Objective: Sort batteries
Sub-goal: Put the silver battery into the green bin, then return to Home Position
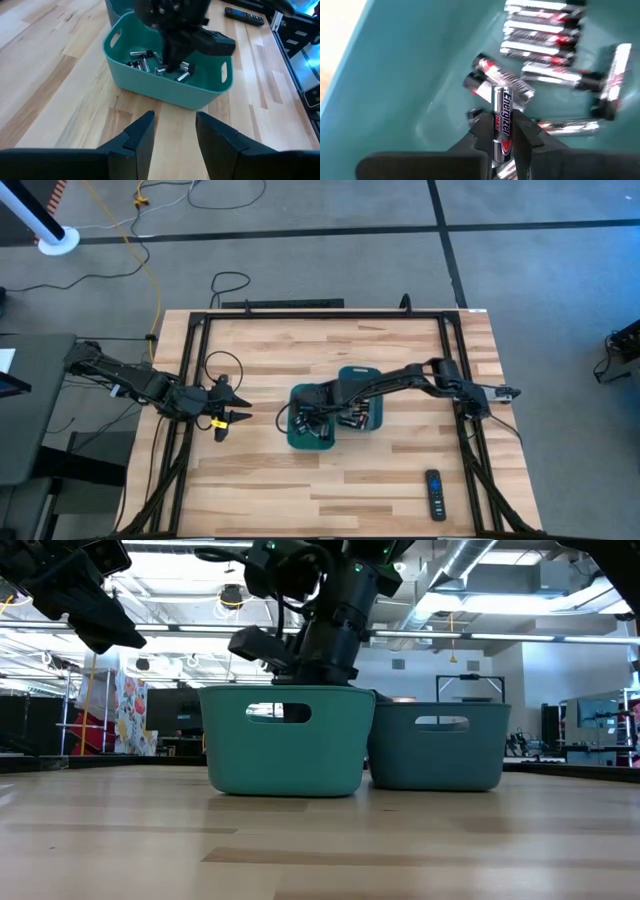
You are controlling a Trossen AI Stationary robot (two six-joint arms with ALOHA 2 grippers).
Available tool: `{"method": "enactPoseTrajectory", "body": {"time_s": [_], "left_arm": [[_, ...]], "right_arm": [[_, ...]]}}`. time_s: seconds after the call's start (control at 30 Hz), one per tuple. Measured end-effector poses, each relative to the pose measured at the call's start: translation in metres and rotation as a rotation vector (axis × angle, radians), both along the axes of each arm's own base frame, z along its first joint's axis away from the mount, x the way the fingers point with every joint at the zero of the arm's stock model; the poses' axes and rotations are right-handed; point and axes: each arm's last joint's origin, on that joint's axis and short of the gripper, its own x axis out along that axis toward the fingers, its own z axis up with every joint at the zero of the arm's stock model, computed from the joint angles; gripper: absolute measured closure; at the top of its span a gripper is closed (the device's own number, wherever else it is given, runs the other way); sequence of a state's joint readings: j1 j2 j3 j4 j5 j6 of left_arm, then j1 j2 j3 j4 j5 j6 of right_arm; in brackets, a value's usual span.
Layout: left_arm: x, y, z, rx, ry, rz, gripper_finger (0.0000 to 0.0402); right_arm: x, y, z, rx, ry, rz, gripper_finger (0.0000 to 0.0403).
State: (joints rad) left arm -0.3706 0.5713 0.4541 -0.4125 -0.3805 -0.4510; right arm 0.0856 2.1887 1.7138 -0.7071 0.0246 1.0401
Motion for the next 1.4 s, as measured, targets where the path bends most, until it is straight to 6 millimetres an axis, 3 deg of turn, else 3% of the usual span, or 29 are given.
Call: {"method": "enactPoseTrajectory", "body": {"time_s": [0.57, 0.83, 1.07, 1.27, 1.4], "left_arm": [[0.000, 0.000, 0.000, -0.008, 0.000, 0.003, 0.0264], [0.000, 0.000, 0.000, -0.008, 0.000, 0.003, 0.0264], [0.000, 0.000, 0.000, -0.009, -0.002, 0.003, 0.0264], [0.000, 0.000, 0.000, -0.005, -0.003, 0.002, 0.0264], [0.000, 0.000, 0.001, 0.029, -0.004, -0.015, 0.0264]], "right_arm": [[0.000, -0.007, 0.001, -0.001, 0.003, -0.012, 0.0279], [0.000, -0.007, 0.001, 0.000, 0.002, -0.015, 0.0271], [-0.005, -0.008, 0.022, -0.006, -0.034, 0.005, 0.0271], [-0.015, -0.011, 0.059, -0.044, -0.117, 0.070, 0.0271], [-0.032, -0.016, 0.085, -0.106, -0.106, 0.200, 0.0271]]}}
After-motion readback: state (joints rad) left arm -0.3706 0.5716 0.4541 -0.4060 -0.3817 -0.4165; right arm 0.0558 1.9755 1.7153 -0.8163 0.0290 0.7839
